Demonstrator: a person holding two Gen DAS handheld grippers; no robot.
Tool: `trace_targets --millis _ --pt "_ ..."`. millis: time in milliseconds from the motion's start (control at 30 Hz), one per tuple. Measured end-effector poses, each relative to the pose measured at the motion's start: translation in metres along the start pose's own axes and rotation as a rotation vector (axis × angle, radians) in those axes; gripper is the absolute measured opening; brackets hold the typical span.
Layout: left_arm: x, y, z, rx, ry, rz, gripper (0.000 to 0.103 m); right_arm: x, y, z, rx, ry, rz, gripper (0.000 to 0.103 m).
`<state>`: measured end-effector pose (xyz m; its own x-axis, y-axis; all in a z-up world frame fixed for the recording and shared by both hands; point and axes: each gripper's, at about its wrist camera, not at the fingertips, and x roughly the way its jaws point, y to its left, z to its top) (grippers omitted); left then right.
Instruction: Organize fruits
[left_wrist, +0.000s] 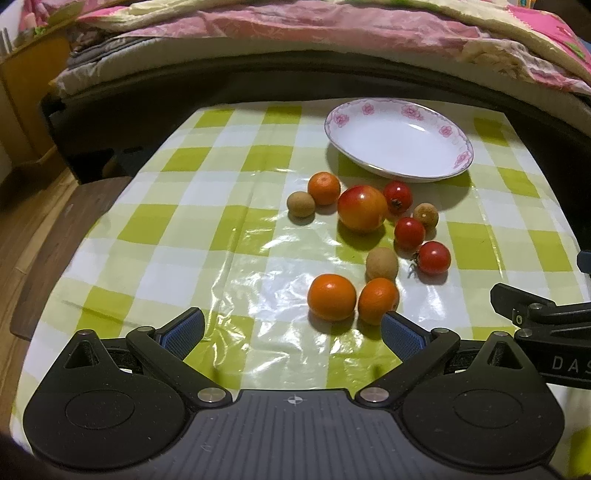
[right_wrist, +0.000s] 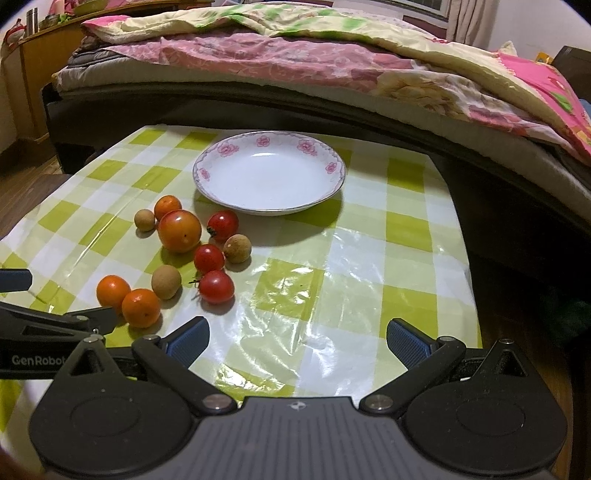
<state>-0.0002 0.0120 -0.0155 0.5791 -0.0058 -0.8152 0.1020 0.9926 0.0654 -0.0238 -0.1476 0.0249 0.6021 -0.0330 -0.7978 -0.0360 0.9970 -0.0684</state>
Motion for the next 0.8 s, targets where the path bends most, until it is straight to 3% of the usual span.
trace_targets --millis 467,800 --pt "0.001 0.012 0.0 -0.016 0.011 -0.01 0.103 0.002 0.011 0.003 -0.03 -0.002 0.07 0.097" --pt "0.0 0.027 -0.004 -0.039 0.022 -0.002 0.102 0.005 0.026 0.008 -0.064 0.007 0.166 0.073"
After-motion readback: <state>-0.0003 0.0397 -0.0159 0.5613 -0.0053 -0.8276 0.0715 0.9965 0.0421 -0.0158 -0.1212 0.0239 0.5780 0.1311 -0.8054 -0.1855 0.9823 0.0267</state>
